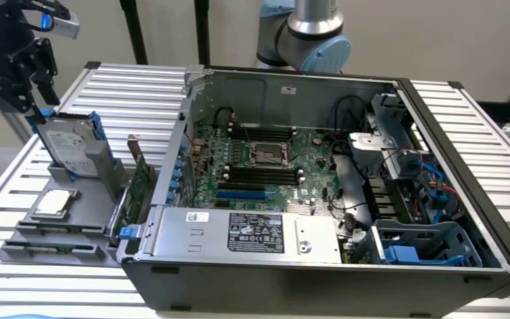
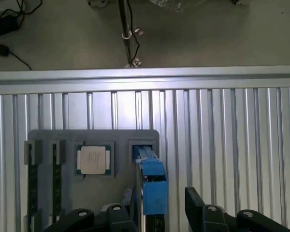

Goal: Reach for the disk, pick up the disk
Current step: 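Pick up the disk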

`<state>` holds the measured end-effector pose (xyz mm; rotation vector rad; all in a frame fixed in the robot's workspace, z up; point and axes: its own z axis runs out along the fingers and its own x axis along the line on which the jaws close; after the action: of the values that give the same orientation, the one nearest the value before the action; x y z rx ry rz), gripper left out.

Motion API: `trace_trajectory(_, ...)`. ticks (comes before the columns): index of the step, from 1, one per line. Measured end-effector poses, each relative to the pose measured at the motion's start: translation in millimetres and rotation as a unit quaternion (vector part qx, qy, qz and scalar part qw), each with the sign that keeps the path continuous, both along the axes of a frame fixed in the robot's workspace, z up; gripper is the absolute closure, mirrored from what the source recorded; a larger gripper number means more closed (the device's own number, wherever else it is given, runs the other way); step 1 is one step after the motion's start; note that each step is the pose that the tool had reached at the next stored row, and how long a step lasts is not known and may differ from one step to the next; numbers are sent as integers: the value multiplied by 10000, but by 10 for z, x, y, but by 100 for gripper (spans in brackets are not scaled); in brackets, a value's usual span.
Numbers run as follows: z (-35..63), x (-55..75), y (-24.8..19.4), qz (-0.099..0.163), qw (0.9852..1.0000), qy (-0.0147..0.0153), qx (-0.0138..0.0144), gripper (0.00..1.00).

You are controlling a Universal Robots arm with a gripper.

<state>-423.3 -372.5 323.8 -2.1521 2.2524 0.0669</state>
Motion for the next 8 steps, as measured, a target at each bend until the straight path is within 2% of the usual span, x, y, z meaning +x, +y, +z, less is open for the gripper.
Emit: trace_trajectory(8, -145, -2, 0, 0, 10000, 0, -3, 46)
